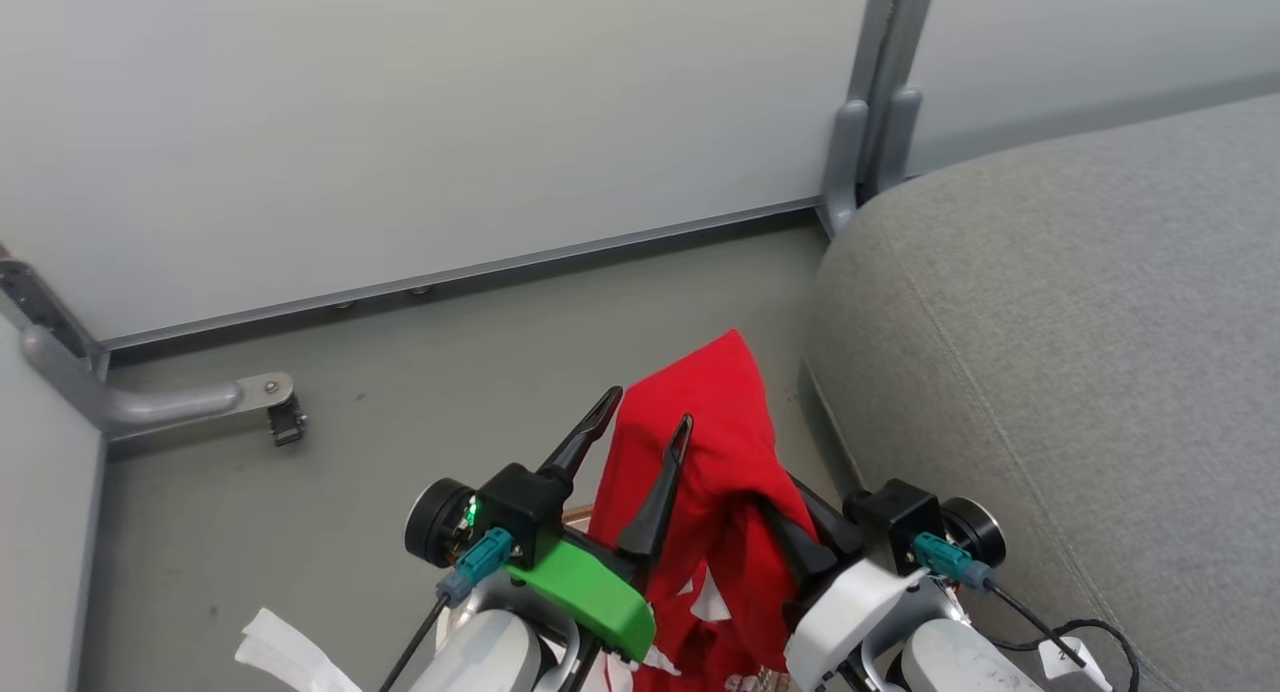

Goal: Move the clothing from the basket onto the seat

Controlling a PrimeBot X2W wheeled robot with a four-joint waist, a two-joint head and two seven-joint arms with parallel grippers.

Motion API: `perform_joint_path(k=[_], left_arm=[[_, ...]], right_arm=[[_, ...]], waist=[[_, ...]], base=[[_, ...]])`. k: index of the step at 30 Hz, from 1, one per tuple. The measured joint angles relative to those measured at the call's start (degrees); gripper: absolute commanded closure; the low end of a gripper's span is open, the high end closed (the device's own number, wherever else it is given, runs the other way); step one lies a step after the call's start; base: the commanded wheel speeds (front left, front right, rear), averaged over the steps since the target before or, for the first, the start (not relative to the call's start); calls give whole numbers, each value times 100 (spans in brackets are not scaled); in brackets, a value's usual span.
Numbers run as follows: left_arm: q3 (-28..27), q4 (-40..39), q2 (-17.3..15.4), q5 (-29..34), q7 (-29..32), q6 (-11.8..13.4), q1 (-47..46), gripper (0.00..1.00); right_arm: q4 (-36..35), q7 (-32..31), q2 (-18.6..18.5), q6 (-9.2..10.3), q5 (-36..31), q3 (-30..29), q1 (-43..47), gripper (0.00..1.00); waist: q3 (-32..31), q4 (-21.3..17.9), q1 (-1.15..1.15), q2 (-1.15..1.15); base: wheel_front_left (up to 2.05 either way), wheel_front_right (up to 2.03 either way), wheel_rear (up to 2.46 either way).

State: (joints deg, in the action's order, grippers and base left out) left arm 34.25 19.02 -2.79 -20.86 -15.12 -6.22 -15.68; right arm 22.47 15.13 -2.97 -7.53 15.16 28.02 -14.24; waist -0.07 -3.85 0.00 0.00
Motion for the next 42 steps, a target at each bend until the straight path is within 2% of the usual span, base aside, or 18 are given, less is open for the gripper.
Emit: perform_joint_path(k=[14,21,29,37,42], left_arm=[[-19,-11,3,22,0,-2,-42,0],[-31,3,7,77,0,-8,-87,0],[-63,70,9,331,0,-58,-276,0],[-116,133,7,535,0,-90,-536,0],[-81,99,8,704,0,-109,-740,0]], right_arm=[[-291,0,-43,1,155,-766,252,100],[-364,0,-68,0,216,-1184,298,100],[-504,0,-443,0,25,-1655,-511,100],[-345,0,-1028,0,-346,-2240,-1840,100],[-90,0,-1396,0,-613,-2412,-2568,100]], waist=[[226,-1604,0,0],[407,-2215,0,0],[844,-2328,0,0],[1420,-2047,0,0],[1779,-1822,0,0]], base=[[0,0,0],[0,0,0],[0,0,0],[0,0,0],[0,0,0]])
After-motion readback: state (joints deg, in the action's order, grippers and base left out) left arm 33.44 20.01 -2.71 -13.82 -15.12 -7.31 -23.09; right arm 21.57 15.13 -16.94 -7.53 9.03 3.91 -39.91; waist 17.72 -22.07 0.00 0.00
